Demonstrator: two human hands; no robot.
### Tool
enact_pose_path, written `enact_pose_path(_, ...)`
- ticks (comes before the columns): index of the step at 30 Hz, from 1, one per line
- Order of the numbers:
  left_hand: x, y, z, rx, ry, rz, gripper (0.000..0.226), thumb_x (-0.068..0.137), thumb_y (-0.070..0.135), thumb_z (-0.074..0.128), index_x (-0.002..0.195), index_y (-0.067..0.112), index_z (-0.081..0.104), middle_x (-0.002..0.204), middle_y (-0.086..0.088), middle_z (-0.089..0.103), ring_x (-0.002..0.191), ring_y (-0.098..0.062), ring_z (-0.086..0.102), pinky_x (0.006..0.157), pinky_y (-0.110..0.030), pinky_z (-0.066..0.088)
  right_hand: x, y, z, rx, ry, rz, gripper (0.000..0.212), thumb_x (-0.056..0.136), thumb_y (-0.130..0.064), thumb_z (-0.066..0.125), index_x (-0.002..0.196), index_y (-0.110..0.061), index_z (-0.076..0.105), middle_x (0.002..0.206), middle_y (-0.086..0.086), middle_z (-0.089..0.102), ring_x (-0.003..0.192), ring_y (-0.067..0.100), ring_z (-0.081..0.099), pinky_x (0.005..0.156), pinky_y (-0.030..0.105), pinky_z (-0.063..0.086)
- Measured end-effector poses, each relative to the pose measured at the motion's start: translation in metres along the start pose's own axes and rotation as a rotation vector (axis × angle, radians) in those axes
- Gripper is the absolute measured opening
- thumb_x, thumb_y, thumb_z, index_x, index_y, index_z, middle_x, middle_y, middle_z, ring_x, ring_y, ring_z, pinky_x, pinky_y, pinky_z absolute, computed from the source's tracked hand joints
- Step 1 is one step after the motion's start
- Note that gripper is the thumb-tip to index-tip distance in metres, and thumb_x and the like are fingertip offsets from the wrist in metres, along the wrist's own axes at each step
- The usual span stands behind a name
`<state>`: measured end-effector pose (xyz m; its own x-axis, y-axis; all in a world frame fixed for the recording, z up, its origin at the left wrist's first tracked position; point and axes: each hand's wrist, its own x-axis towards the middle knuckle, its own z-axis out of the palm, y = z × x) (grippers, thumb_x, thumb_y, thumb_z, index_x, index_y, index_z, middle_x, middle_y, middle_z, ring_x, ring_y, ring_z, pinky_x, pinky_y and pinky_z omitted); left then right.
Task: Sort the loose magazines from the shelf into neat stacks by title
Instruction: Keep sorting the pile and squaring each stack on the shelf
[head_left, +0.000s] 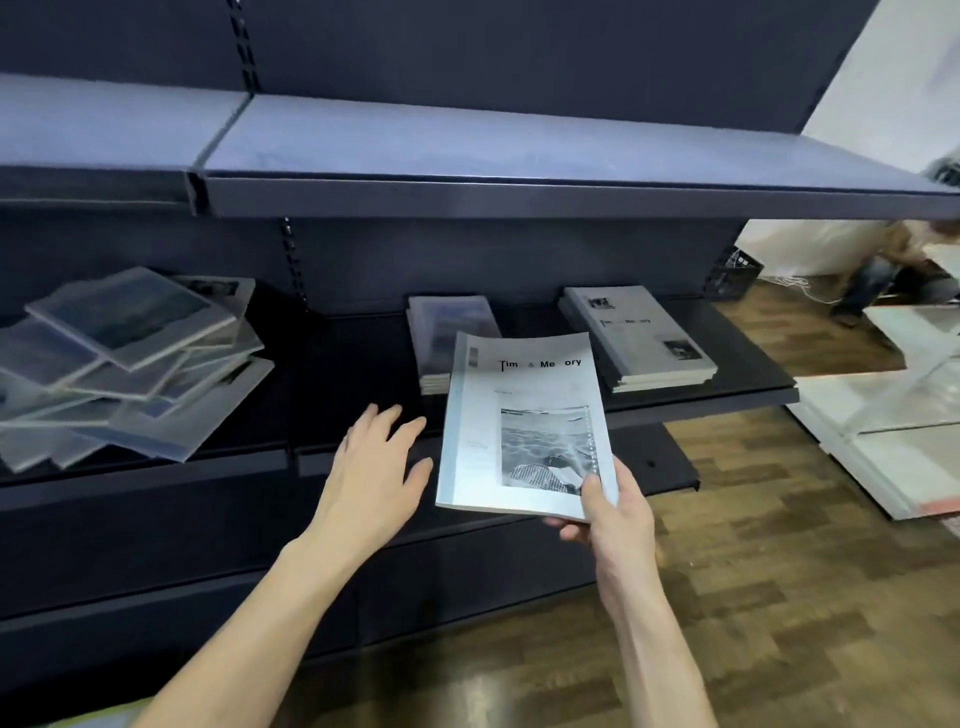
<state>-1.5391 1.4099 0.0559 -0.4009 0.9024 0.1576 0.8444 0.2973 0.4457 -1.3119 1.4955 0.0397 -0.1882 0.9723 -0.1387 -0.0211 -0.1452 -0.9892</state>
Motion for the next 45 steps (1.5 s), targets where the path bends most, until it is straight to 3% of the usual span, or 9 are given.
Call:
enact_pose_path(14,0.054,0.092,0.072,0.016,-0.114,0.108,0.053,0.099,0.036,0.05,0.149,0.023,0.037,0.158,-0.004,0.027,0.15,-0.023,0.009,0.122,-0.041,0.016,0.043,0.008,-0.102,0.076,0.166,0.043,0.031,0.104,-0.01,0.047,0.13,-0.021,0.057,0.101,0.008,0.074,0.059,0.031,0.07,0.041,0.022,0.046)
enact_pose_path(19,0.102,0.12,0.098,-0.033,-0.136,0.121,0.052,0.097,0.034,0.052,0.146,0.023,0.041,0.156,-0.005,0.031,0.146,-0.025,0.019,0.119,-0.044,0.022,0.086,-0.004,-0.126,0.035,0.198,0.035,0.03,0.104,-0.009,0.045,0.13,-0.019,0.056,0.098,0.01,0.074,0.056,0.028,0.069,0.04,0.022,0.045)
enact_pose_path(26,0.16,0.148,0.121,-0.071,-0.19,0.084,0.053,0.096,0.036,0.053,0.146,0.025,0.042,0.158,-0.004,0.028,0.142,-0.029,0.03,0.114,-0.044,0.031,0.151,-0.015,-0.142,-0.001,0.184,0.064,0.031,0.104,-0.009,0.045,0.132,-0.017,0.055,0.108,0.013,0.072,0.058,0.027,0.069,0.042,0.022,0.046)
enact_pose_path(31,0.188,0.157,0.128,-0.067,-0.211,0.073,0.054,0.099,0.038,0.047,0.15,0.026,0.034,0.161,0.0,0.018,0.147,-0.023,0.021,0.117,-0.042,0.028,0.186,-0.016,-0.148,0.006,0.176,0.087,0.028,0.104,-0.009,0.046,0.129,-0.016,0.056,0.103,0.011,0.074,0.059,0.028,0.07,0.041,0.021,0.046)
enact_pose_path(36,0.203,0.167,0.141,-0.041,-0.239,0.009,0.055,0.1,0.04,0.044,0.152,0.028,0.03,0.162,0.004,0.013,0.149,-0.022,0.016,0.117,-0.042,0.027,0.225,-0.017,-0.16,0.006,0.136,0.12,0.026,0.103,-0.011,0.047,0.127,-0.015,0.056,0.11,0.014,0.072,0.06,0.03,0.072,0.04,0.021,0.045)
enact_pose_path(41,0.213,0.188,0.156,-0.004,-0.216,-0.082,0.055,0.1,0.042,0.043,0.152,0.029,0.028,0.162,0.004,0.013,0.149,-0.022,0.012,0.119,-0.042,0.022,0.267,-0.026,-0.185,-0.054,0.039,0.157,0.033,0.101,-0.014,0.053,0.134,-0.014,0.049,0.114,0.008,0.069,0.066,0.034,0.073,0.045,0.023,0.051)
enact_pose_path(43,0.216,0.201,0.164,-0.004,-0.194,-0.127,0.056,0.1,0.043,0.042,0.153,0.03,0.026,0.162,0.004,0.012,0.149,-0.022,0.011,0.119,-0.043,0.022,0.283,-0.034,-0.195,-0.084,-0.028,0.149,0.049,0.098,-0.016,0.059,0.142,-0.016,0.038,0.119,0.006,0.064,0.067,0.033,0.074,0.053,0.027,0.056)
enact_pose_path(45,0.218,0.213,0.168,-0.005,-0.179,-0.17,0.058,0.1,0.044,0.043,0.153,0.031,0.023,0.162,0.004,0.012,0.148,-0.023,0.012,0.118,-0.044,0.024,0.296,-0.037,-0.203,-0.15,-0.113,0.146,0.079,0.091,-0.022,0.07,0.152,-0.025,0.021,0.134,0.009,0.055,0.081,0.029,0.075,0.071,0.033,0.059)
